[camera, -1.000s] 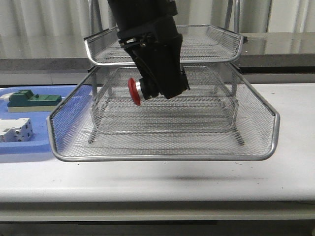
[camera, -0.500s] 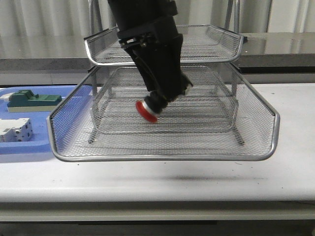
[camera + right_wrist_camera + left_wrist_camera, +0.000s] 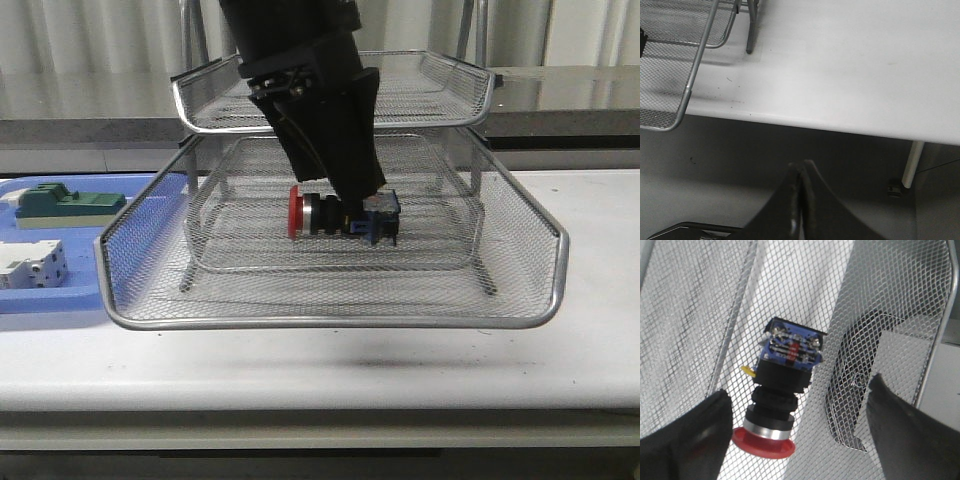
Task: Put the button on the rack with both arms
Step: 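Open the left gripper and withdraw it upward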
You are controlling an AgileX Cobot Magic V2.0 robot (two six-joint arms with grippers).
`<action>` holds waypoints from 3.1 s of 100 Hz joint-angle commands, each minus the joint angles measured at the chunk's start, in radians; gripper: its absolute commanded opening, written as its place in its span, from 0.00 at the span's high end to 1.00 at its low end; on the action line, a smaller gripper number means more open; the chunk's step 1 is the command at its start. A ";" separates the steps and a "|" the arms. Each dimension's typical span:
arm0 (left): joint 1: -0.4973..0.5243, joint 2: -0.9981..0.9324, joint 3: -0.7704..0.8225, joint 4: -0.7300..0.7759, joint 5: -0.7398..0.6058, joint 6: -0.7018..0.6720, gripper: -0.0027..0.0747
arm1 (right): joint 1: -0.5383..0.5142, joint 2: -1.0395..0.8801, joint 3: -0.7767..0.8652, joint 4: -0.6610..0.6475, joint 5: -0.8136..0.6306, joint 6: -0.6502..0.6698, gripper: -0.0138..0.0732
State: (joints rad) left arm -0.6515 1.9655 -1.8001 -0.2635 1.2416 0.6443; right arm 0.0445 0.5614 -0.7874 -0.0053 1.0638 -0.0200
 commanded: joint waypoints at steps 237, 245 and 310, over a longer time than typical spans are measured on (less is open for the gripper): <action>0.594 -1.620 1.427 -0.049 -1.178 -0.238 0.46 | -0.005 0.001 -0.033 -0.011 -0.054 -0.002 0.92; 0.594 -1.620 1.427 -0.049 -1.178 -0.238 0.57 | -0.005 0.001 -0.033 -0.011 -0.054 -0.002 0.92; 0.594 -1.620 1.427 -0.049 -1.178 -0.238 0.99 | -0.005 0.001 -0.033 -0.010 -0.093 -0.002 0.92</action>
State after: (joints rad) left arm -0.0602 0.3408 -0.3463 -0.2980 0.1430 0.4161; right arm 0.0445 0.5614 -0.7874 -0.0053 1.0582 -0.0200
